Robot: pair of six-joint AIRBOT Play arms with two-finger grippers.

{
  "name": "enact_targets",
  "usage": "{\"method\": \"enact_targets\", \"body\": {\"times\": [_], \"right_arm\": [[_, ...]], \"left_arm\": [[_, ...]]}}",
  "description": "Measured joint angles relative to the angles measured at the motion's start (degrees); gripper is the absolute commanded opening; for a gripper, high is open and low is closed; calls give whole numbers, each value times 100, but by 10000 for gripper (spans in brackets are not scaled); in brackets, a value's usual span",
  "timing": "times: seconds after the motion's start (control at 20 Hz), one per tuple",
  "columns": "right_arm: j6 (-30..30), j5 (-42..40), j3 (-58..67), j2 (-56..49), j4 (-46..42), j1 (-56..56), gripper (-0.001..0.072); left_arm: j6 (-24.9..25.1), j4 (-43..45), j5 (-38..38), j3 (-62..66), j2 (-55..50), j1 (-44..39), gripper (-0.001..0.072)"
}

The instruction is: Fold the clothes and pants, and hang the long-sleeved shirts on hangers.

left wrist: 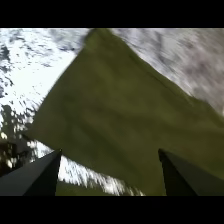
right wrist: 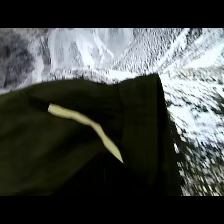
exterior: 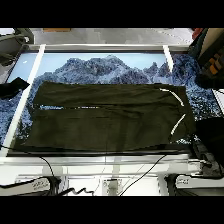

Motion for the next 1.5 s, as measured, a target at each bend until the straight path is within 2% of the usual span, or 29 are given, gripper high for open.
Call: {"method": "enact_targets", "body": {"times": [0.05,0.1,0.15,0.25,0.35,0.5,0.55,0.65,0.7,0.95,1.15,1.5], "right_arm": [[-2,487,-2,186,-129,-114,36],[-4,970,-9,339,-289,-234,36],[-4,1456,-26,476,-455,-389,36],[-4,2444,-177,708,-651,-748,36],[-11,3018,-597,1008,-723,-1156,36],[-48,3235,-1718,1620,-634,-1805,38],[-68,3163,-2111,1818,-529,-1985,87],[-90,2848,-2865,2114,-254,-2258,420],[-98,2680,-3171,2205,-149,-2341,468],[188,1528,-4341,2385,186,-2522,468],[407,509,-4937,2271,387,-2555,466],[-498,-675,-5187,1412,1718,-2568,449]], "left_arm": [[46,-4,-190,0,197,11,589],[92,-2,-387,0,391,22,461],[111,0,-551,0,577,28,419],[146,-4,-745,0,881,35,419],[170,-9,-894,0,1145,35,419],[238,-9,-1040,0,1338,35,419],[247,-7,-1084,0,1353,33,419],[251,-7,-1119,0,1351,28,419],[256,-9,-1143,0,1322,26,419],[275,-4,-1174,-50,1086,28,420],[492,46,-1130,-109,922,63,419],[708,361,-1099,-203,859,208,419]]}}
